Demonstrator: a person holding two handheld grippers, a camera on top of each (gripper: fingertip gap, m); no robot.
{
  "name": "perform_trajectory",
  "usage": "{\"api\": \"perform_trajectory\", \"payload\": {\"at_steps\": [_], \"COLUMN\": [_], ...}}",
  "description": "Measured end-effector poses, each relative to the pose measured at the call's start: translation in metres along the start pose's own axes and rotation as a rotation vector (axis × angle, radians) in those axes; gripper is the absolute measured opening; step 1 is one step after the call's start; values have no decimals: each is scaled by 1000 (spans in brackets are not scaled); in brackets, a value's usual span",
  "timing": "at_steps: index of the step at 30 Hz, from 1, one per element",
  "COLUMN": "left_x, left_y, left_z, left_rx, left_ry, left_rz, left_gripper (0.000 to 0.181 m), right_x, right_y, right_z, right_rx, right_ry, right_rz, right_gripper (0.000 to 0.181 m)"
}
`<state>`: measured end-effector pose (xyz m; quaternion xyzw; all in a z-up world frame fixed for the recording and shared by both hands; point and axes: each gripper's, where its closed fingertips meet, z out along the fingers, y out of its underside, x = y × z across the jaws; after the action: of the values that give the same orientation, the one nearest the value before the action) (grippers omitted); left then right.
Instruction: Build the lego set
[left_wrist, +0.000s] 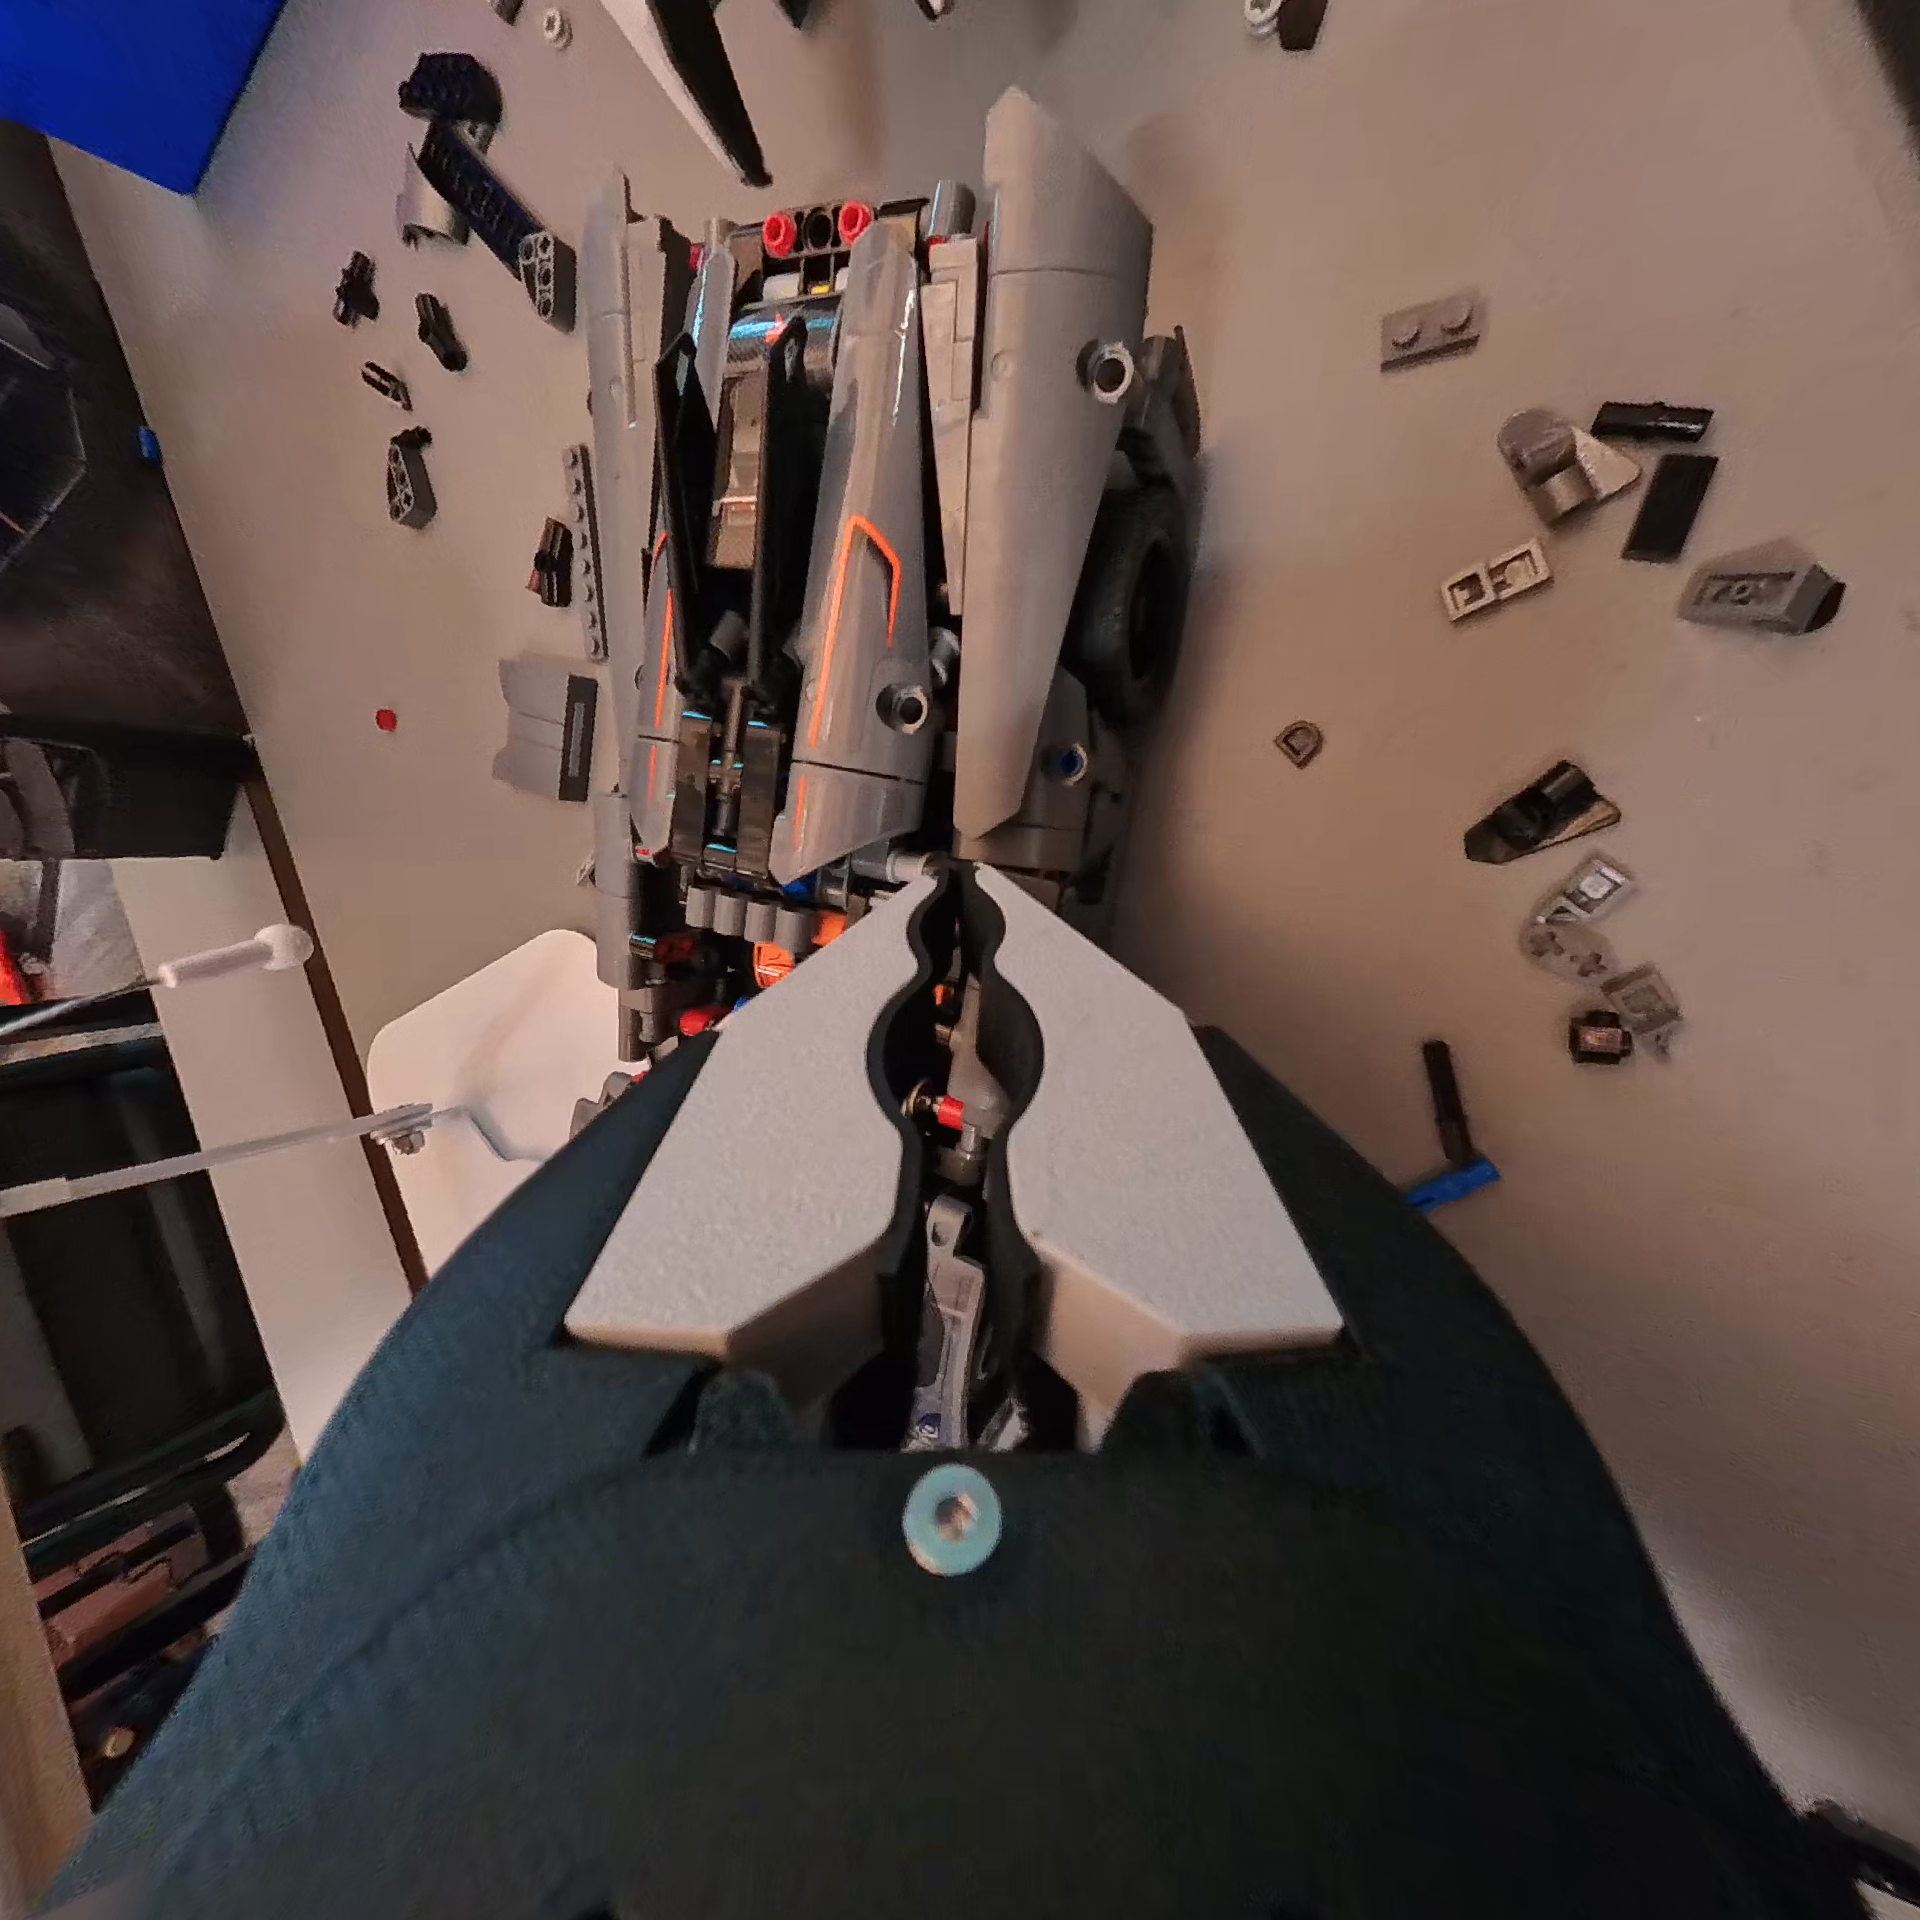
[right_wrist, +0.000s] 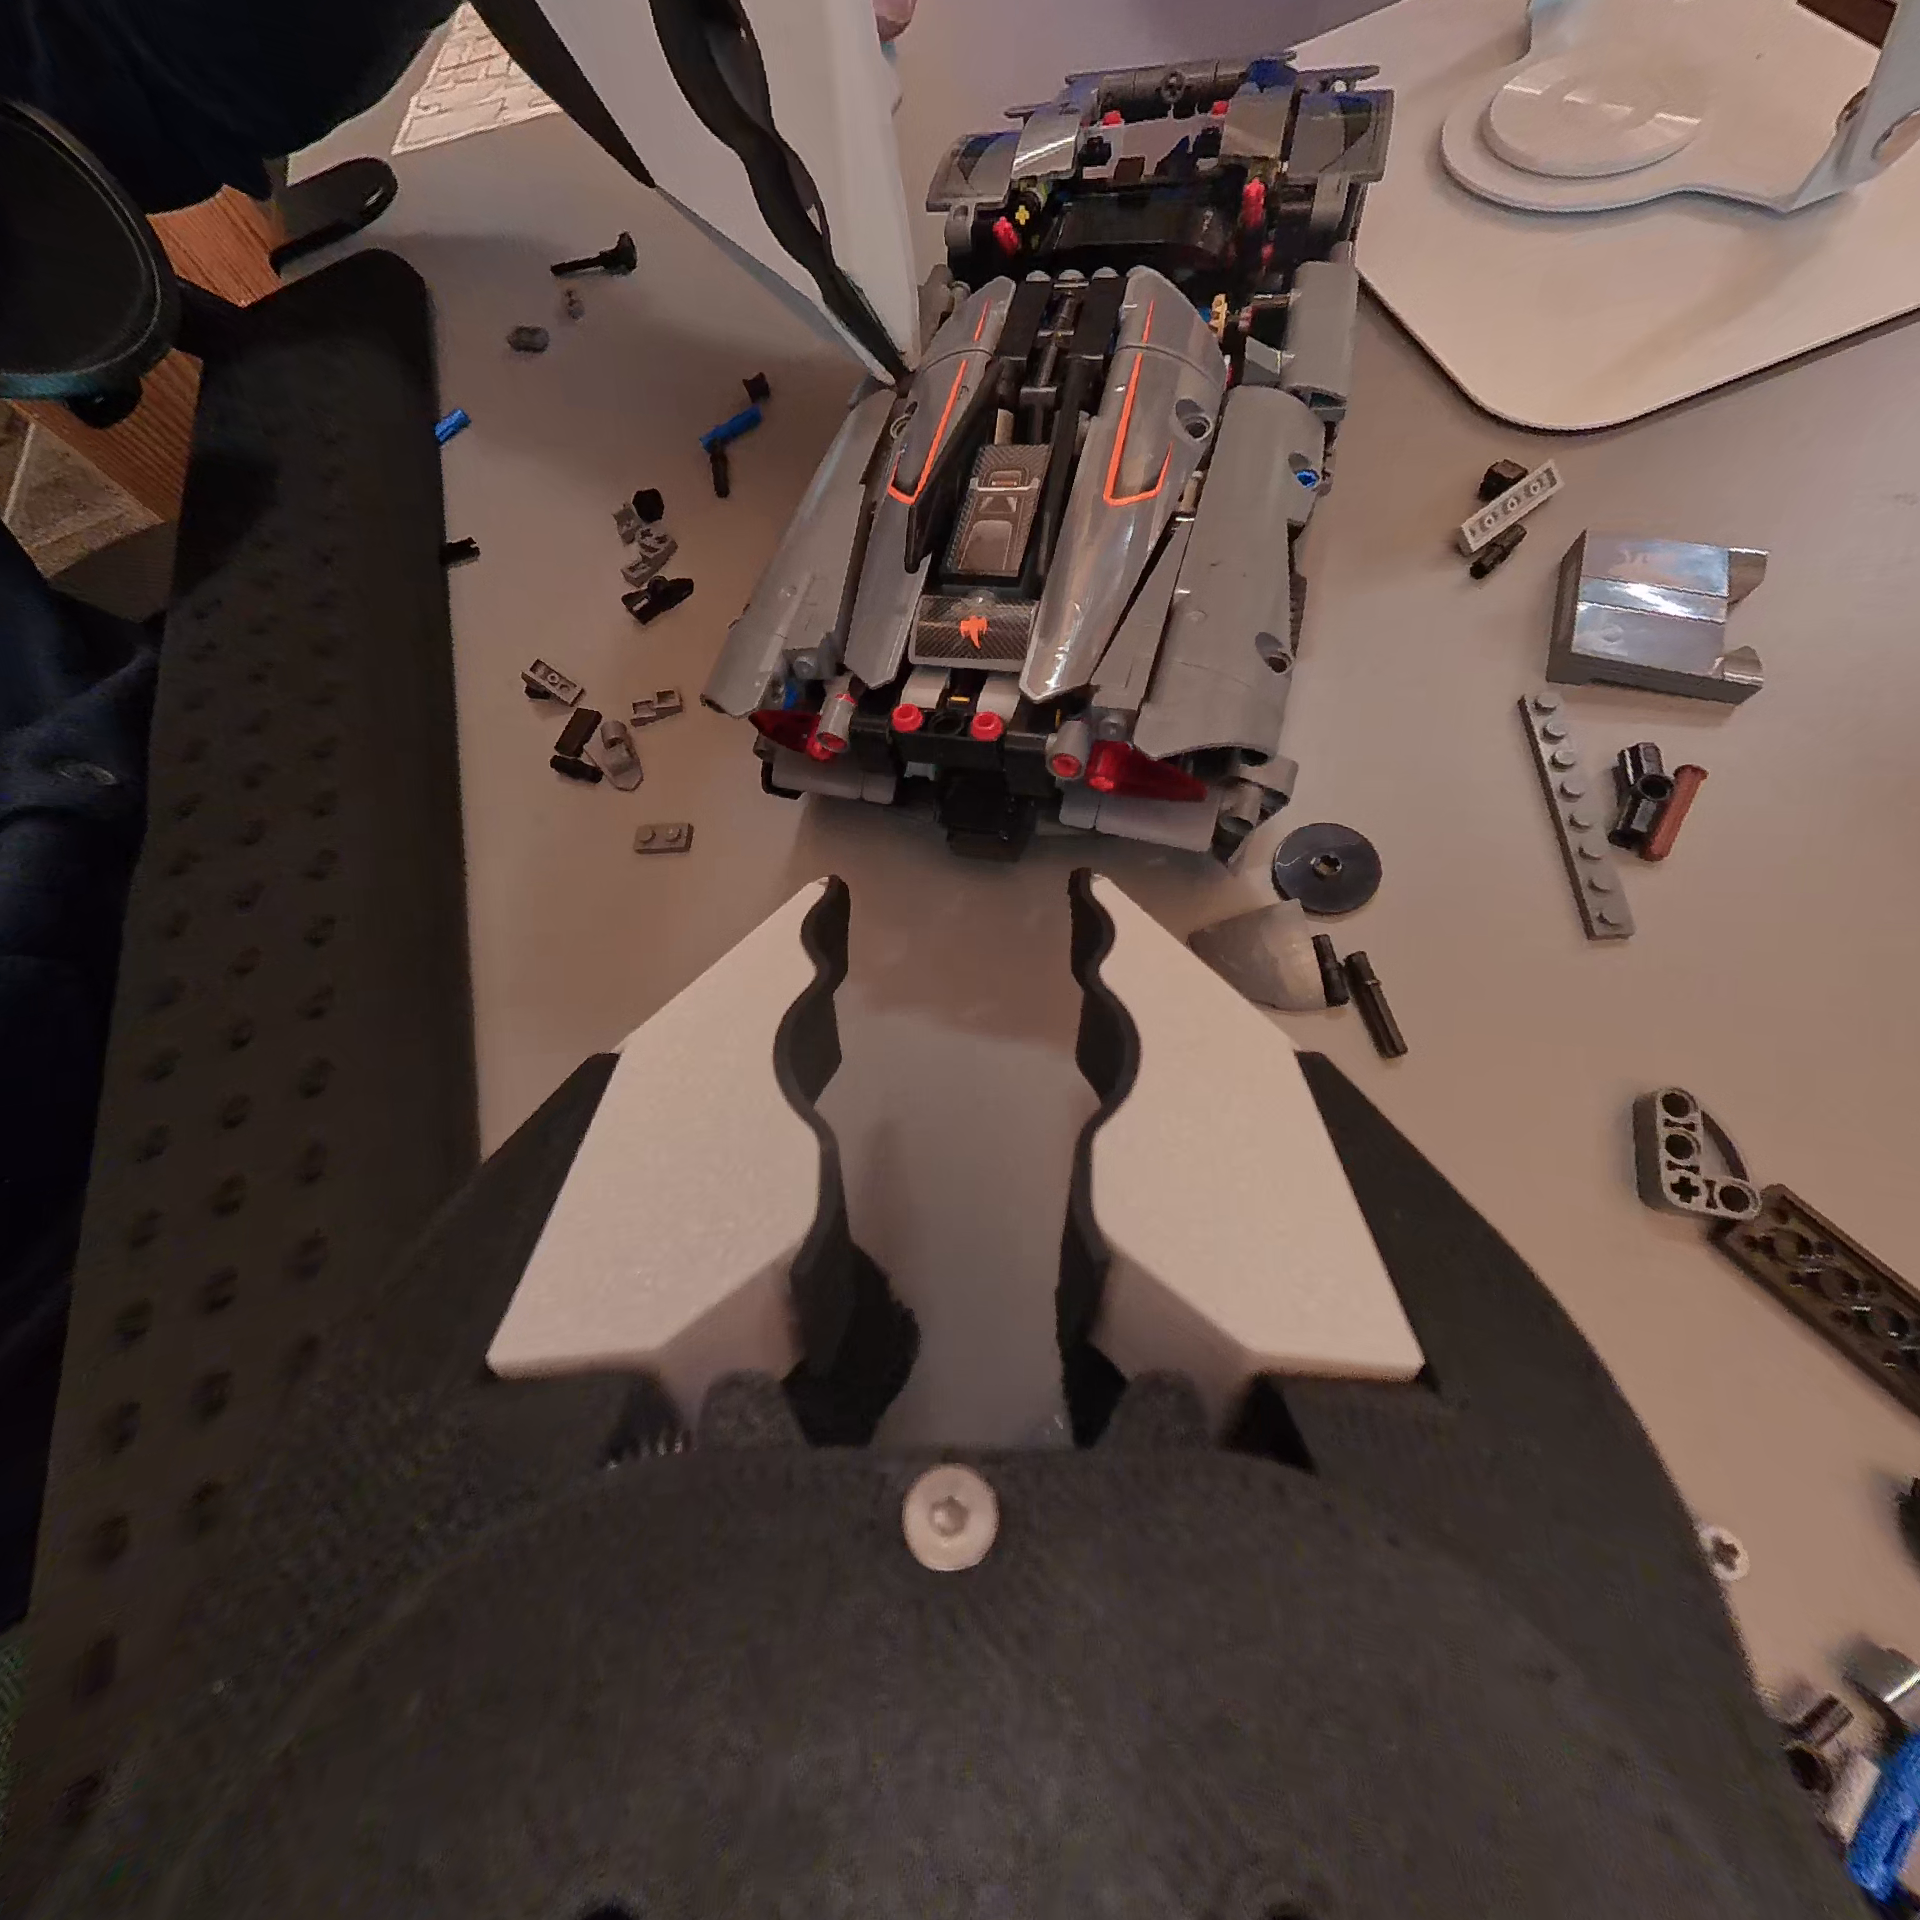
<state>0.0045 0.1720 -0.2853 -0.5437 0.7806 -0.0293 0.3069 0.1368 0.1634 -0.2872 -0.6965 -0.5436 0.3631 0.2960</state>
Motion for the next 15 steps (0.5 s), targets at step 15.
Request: {"api": "perform_trajectory", "payload": {"at_steps": [15], "left_x": [7], "left_y": [-6], "left_z": [3], "left_rx": [-57], "left_ry": [-1], "left_rz": [114], "left_gripper": [0], "right_x": [-2], "right_y": [1], "right_z": [3], "right_rx": [-9], "right_ry": [-7], "right_rz": [-4], "right_gripper": [41]}}
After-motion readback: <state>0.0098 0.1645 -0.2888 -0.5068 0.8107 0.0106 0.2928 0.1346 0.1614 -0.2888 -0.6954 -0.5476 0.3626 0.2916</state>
